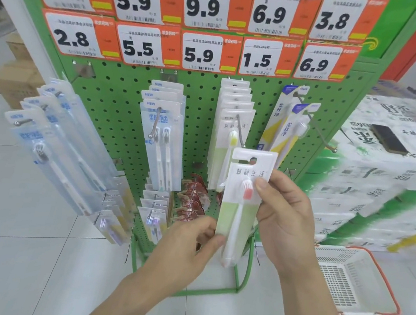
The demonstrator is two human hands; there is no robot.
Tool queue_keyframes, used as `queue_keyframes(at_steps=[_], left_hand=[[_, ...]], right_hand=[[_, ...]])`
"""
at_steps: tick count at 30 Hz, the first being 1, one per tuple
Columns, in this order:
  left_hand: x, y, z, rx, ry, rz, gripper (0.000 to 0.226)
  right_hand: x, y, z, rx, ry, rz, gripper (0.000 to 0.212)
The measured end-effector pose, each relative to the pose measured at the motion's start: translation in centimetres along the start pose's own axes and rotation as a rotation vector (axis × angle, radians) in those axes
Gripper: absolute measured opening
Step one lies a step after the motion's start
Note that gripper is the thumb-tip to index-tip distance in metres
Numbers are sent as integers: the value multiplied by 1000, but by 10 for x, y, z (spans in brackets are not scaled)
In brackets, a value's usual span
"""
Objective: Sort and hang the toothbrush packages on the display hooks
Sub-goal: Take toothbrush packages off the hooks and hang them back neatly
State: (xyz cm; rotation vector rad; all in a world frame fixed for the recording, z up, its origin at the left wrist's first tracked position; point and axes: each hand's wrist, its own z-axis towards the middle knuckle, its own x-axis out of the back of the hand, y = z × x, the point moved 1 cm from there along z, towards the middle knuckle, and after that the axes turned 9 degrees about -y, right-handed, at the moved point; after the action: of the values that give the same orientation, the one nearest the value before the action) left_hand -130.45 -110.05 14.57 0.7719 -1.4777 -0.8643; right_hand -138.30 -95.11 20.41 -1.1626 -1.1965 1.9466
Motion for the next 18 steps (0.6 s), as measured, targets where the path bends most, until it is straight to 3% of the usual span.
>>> queue_keyframes(at_steps=[5,11,15,18], left_hand=[[4,-1,3,6,27,-164,12],[6,-6,7,22,42,-170,24],[10,-7,14,1,37,-138,9],[17,12,20,-79,160,-112,28]], right_hand=[[-7,0,15,26,41,-39,18],[-7,11,26,-36,83,-37,15],[-5,14,31,-36,84,-95,15],[-2,13,34,-10,74,-183,14]])
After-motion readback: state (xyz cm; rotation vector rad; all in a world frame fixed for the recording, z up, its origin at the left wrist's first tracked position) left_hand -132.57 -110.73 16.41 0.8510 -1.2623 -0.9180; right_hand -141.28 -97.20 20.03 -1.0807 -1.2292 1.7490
